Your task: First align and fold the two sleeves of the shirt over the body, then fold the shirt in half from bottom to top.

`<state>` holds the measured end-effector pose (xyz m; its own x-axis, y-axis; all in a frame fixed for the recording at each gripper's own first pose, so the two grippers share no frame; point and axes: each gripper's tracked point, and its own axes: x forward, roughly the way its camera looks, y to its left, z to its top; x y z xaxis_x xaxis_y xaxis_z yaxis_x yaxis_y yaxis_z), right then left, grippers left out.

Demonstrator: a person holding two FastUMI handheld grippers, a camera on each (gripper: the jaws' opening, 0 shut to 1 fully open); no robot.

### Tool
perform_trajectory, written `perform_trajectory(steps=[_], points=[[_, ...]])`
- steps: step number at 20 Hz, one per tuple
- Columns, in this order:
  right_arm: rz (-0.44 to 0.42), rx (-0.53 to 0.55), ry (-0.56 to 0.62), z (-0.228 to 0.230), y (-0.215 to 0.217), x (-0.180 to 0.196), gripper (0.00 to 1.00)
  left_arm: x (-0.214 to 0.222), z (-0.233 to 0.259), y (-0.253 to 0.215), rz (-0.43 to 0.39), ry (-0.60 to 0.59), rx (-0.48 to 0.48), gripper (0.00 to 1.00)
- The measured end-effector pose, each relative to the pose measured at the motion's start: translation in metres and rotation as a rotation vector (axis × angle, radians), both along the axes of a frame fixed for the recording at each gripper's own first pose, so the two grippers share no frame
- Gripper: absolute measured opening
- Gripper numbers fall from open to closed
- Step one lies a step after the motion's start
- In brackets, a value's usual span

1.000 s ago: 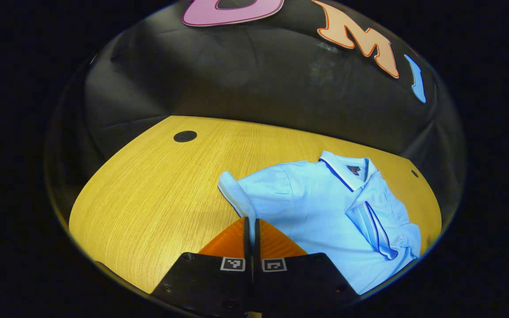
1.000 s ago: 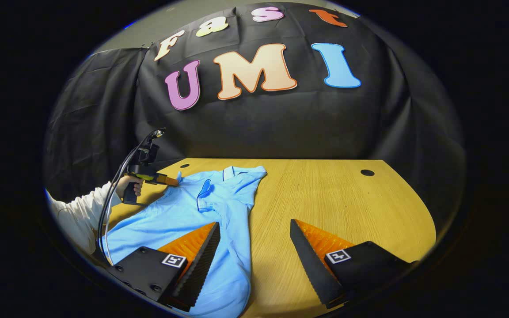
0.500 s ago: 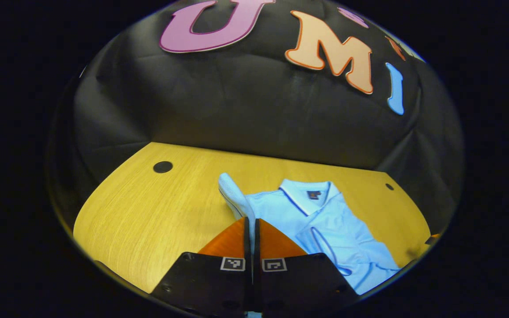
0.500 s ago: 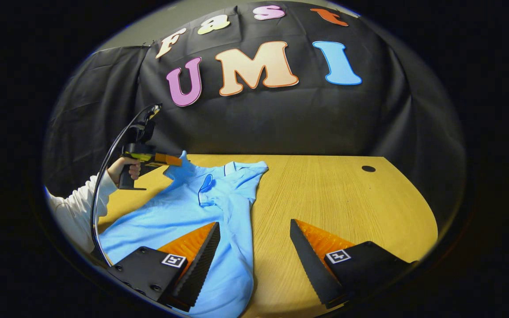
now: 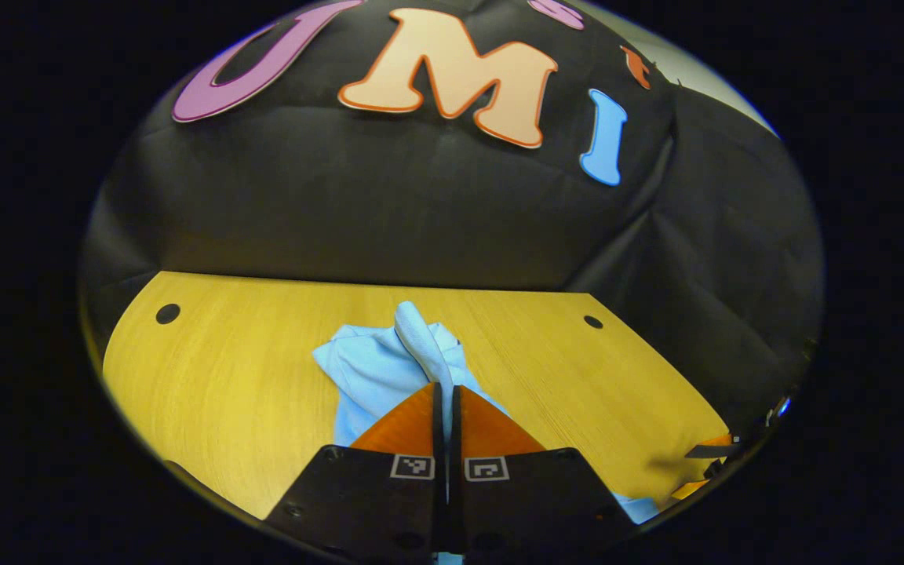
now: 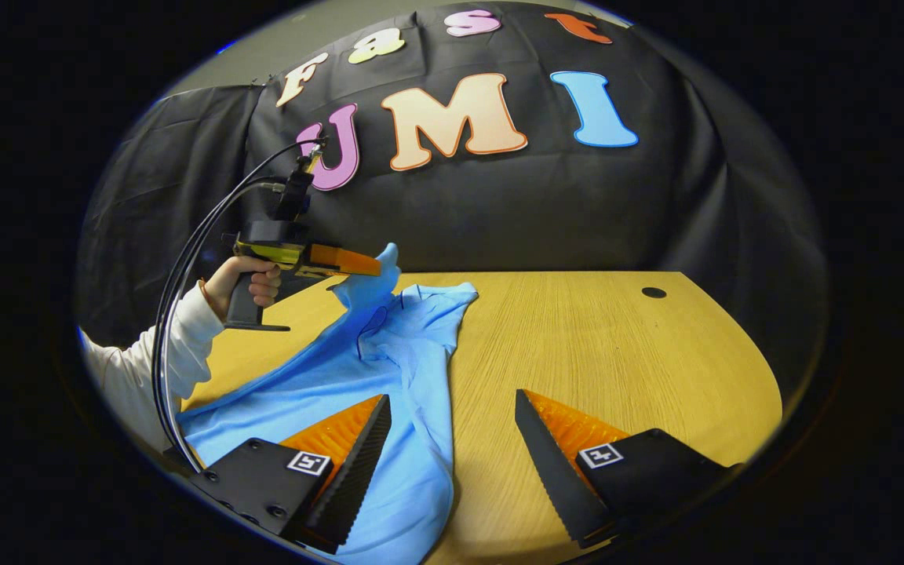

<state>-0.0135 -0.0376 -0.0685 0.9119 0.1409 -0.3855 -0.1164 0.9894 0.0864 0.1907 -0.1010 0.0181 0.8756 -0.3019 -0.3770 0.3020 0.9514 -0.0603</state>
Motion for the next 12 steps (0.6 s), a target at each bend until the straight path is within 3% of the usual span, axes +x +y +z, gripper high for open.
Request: perform_trajectory(steps=[4,8,10,12], points=[[-0.01,0.005,0.009,-0.004,-0.003,0.0,0.98,0.003,-0.03,-0.02,-0.016,0.001,0.134,0.0],[-0.014,-0.01,0.019,-0.008,-0.003,-0.002,0.99,0.003,-0.041,-0.032,-0.009,-0.016,0.19,0.01],[-0.011,-0.021,0.022,-0.01,-0.002,-0.004,0.98,-0.001,-0.036,-0.04,-0.017,-0.032,0.155,0.06],[-0.007,-0.028,0.027,-0.013,0.0,-0.006,0.99,-0.006,-0.031,-0.033,0.002,-0.047,0.161,0.24]])
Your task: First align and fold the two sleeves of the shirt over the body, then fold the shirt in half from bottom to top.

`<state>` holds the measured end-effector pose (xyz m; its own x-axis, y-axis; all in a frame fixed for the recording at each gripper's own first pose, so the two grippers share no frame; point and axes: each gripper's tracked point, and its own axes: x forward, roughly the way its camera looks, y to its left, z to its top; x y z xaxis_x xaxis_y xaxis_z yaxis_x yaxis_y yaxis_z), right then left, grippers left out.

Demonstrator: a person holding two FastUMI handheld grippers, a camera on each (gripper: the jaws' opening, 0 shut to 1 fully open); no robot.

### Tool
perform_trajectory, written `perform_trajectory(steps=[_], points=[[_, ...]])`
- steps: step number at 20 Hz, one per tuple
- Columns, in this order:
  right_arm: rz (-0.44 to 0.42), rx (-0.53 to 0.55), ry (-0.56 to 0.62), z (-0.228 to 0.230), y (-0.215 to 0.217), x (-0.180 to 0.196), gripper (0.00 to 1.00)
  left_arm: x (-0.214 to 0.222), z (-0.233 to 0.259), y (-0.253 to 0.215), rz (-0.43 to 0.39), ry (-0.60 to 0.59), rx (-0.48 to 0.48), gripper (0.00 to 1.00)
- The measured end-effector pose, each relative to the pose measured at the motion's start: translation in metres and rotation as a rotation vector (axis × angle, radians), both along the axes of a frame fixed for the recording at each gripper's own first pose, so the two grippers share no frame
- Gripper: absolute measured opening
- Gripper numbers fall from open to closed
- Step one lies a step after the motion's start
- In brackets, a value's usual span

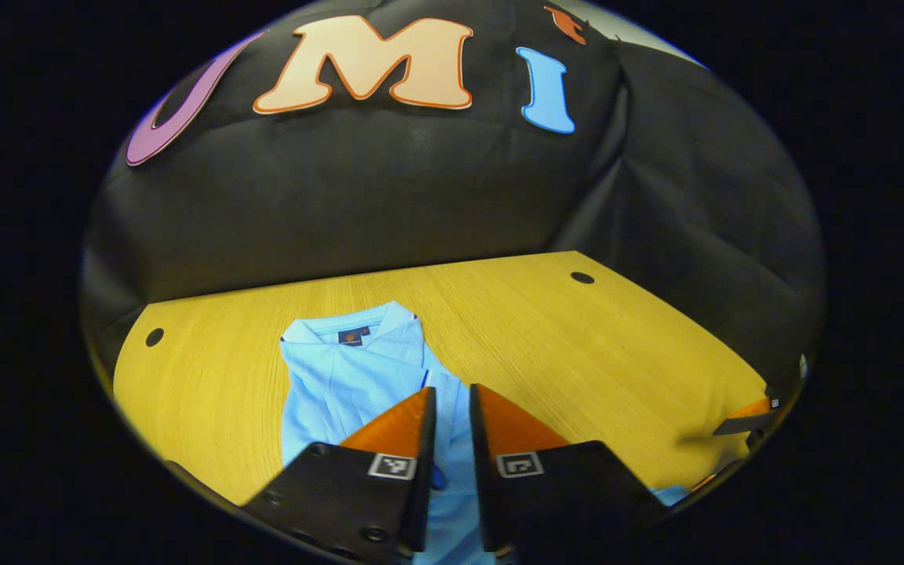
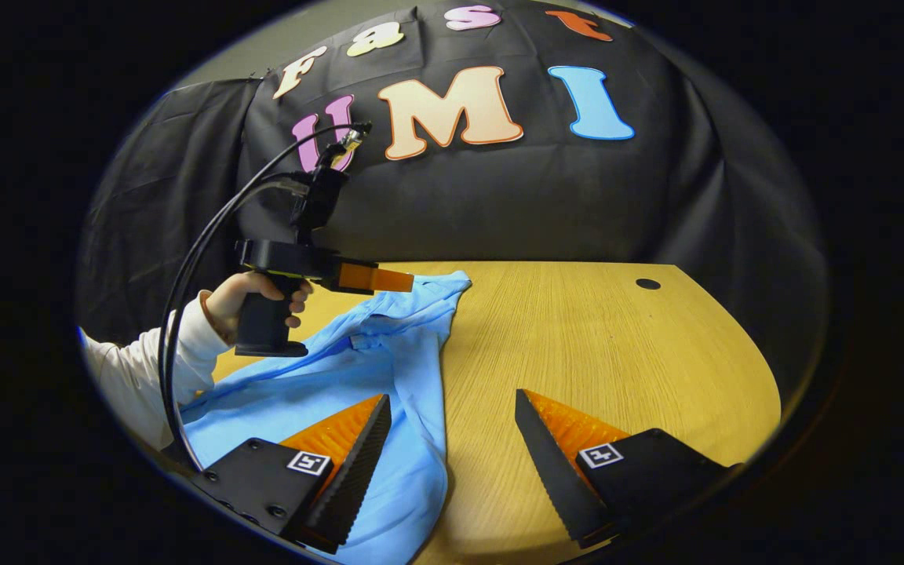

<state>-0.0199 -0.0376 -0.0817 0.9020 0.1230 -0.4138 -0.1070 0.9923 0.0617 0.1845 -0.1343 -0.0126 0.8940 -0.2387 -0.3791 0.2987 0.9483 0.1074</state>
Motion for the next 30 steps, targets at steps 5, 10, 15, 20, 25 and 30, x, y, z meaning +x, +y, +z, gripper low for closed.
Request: perform_trajectory(steps=[5,10,15,20,25,30], points=[[0.018,0.0,0.011,-0.006,0.009,-0.014,0.99,-0.033,0.014,0.044,0.113,-0.04,0.01,0.97],[0.043,-0.024,0.023,-0.011,0.019,-0.04,0.99,-0.103,0.021,0.086,0.164,-0.061,0.005,0.97],[0.074,-0.004,0.033,-0.019,0.036,-0.068,0.99,-0.189,0.003,0.11,0.19,-0.035,0.0,0.95],[0.116,-0.026,0.042,-0.031,0.047,-0.101,0.99,-0.275,-0.035,0.131,0.213,0.014,-0.023,0.95],[0.134,-0.051,0.032,-0.039,0.049,-0.127,0.99,-0.333,-0.077,0.143,0.25,0.08,-0.085,0.95],[0.131,-0.063,0.054,-0.055,0.052,-0.143,0.98,-0.353,-0.099,0.149,0.27,0.075,-0.039,0.96]])
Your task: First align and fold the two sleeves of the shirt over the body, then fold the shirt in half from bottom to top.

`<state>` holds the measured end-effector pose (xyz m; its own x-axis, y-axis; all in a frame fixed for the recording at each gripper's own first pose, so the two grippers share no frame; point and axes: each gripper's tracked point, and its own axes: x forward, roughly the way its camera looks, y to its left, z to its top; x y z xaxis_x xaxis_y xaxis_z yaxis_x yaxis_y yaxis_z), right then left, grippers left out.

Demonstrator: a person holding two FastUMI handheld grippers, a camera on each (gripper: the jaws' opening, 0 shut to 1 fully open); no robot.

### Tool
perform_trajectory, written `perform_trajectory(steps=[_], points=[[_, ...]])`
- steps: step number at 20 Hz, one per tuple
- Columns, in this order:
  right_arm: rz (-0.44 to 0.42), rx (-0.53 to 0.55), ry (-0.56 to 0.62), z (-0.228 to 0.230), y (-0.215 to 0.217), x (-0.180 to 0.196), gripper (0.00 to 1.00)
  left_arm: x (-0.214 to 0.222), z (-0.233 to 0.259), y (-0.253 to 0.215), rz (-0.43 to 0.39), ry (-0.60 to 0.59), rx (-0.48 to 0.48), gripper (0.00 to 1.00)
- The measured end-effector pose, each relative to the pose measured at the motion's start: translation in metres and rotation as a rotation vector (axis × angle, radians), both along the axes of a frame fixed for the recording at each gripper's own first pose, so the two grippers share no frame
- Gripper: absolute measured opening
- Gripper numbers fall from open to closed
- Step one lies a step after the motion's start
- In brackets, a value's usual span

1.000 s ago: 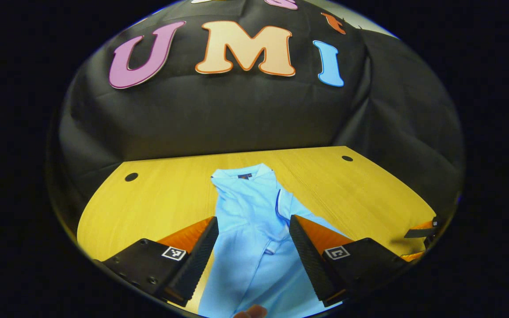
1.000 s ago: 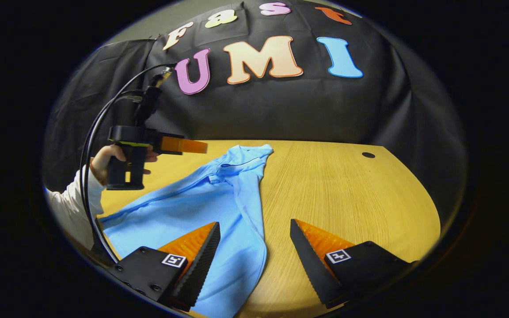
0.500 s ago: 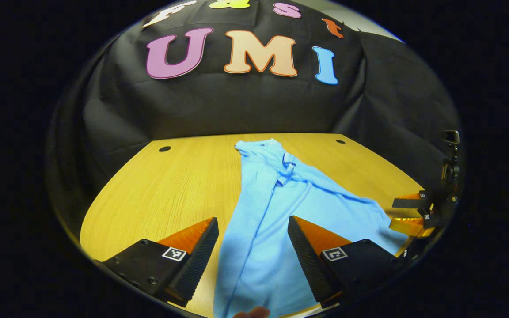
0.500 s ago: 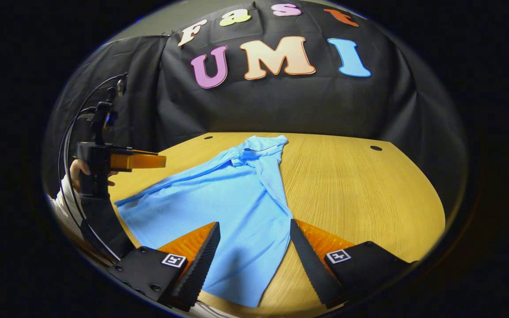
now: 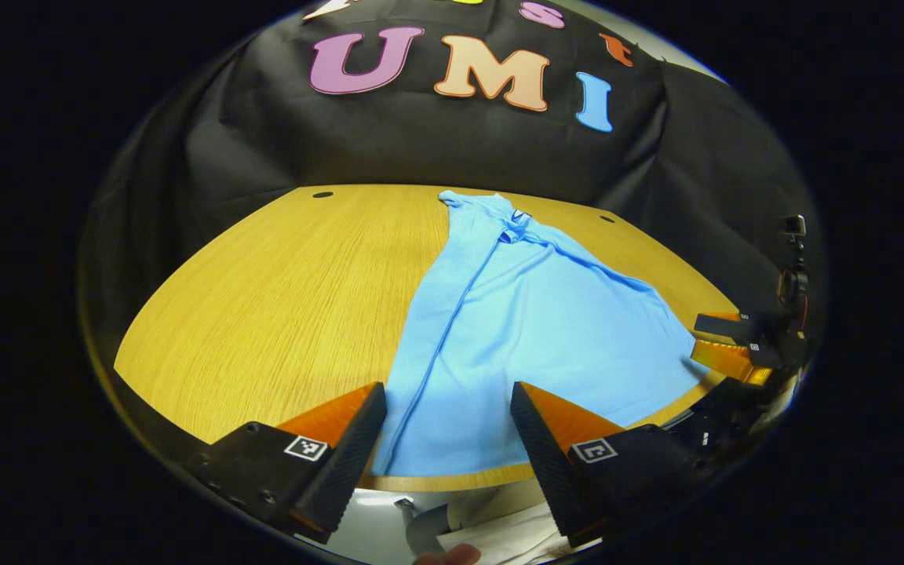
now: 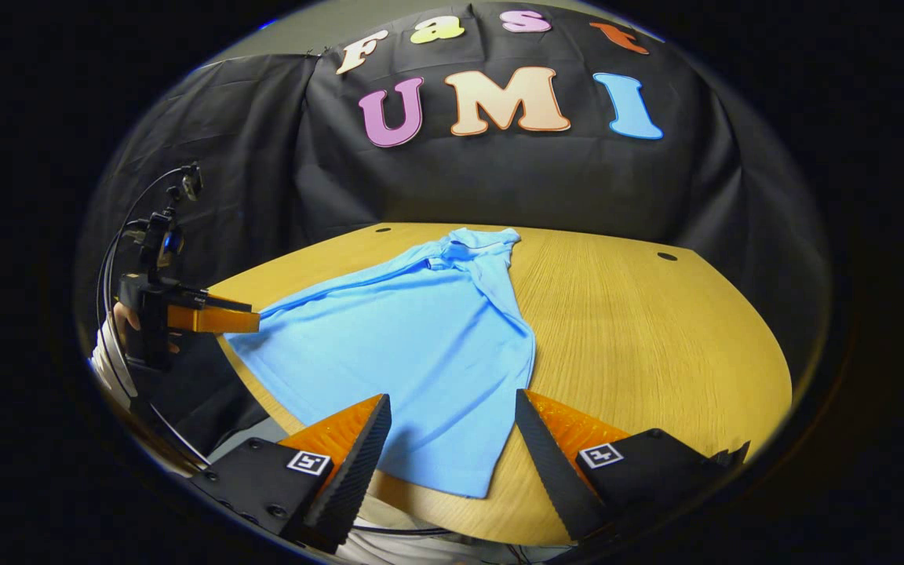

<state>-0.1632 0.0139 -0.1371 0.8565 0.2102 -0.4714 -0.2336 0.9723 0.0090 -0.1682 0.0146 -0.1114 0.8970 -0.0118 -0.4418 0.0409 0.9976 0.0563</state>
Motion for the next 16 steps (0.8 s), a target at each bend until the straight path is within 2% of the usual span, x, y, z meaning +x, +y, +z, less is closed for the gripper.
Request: perform_trajectory(steps=[4,12,14,16], points=[[0.005,-0.026,0.006,-0.008,0.001,-0.006,0.99,-0.005,-0.008,0.0,-0.002,-0.013,0.077,0.98],[-0.015,-0.011,-0.03,-0.01,0.004,-0.005,0.99,-0.003,-0.008,-0.006,0.005,-0.096,0.056,0.94],[-0.008,-0.004,-0.033,-0.011,0.006,-0.004,0.98,-0.002,-0.008,-0.009,-0.005,-0.118,0.045,0.83],[0.002,0.004,-0.04,-0.013,0.01,-0.004,0.92,0.001,-0.01,-0.015,-0.006,-0.127,0.029,0.65]])
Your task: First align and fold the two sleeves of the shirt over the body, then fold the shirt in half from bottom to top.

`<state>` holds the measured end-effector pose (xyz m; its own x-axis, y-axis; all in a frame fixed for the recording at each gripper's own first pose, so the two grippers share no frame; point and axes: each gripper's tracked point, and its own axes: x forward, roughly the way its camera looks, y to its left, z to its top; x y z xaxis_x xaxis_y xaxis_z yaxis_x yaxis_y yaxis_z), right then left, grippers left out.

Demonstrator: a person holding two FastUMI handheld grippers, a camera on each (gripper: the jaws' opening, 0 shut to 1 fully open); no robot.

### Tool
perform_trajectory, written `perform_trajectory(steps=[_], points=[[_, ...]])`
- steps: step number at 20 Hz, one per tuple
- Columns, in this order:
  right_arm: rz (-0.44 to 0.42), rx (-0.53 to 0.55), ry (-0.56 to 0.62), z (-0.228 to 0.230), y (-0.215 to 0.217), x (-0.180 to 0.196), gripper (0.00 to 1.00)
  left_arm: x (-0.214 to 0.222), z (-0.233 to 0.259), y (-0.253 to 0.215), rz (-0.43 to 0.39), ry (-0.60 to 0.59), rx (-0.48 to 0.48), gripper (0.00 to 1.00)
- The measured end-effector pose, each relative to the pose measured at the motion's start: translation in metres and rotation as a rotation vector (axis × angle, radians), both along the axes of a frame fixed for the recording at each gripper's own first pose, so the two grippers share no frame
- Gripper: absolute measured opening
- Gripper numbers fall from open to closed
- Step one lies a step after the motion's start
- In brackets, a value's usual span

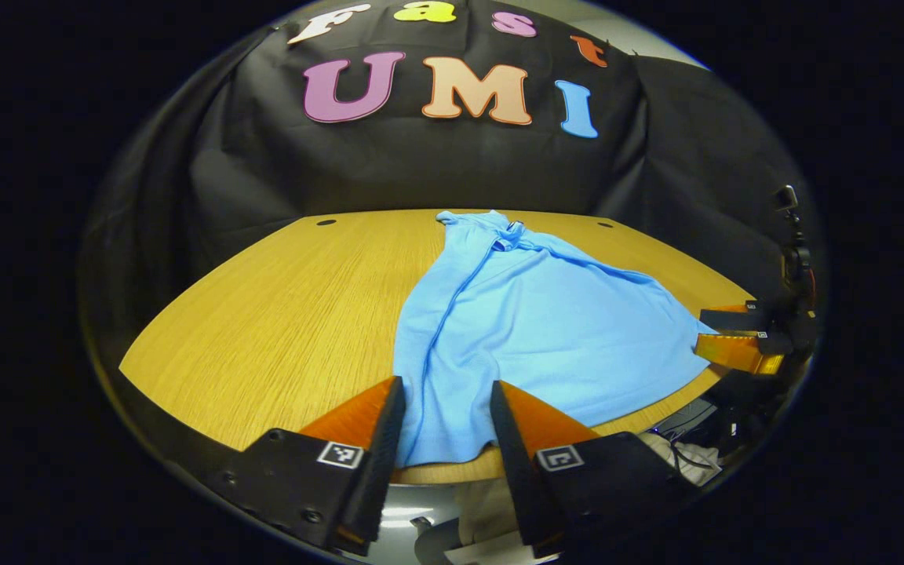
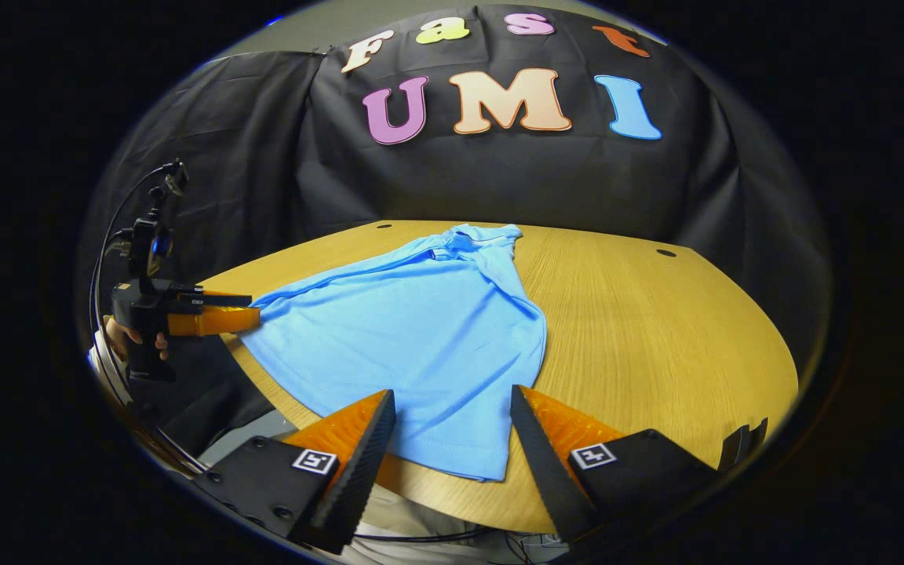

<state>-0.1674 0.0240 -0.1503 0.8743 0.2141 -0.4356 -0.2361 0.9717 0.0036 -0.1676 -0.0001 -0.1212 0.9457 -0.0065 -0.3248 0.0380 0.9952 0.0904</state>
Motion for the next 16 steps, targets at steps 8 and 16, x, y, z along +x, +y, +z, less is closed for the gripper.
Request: perform_trajectory(steps=[8,16], points=[[0.045,0.038,-0.013,0.0,0.016,0.002,0.26,0.004,0.001,-0.009,-0.053,-0.009,-0.019,0.11],[0.04,0.079,0.011,-0.001,0.02,0.009,0.05,0.008,0.003,-0.012,-0.067,-0.032,-0.053,0.05]])
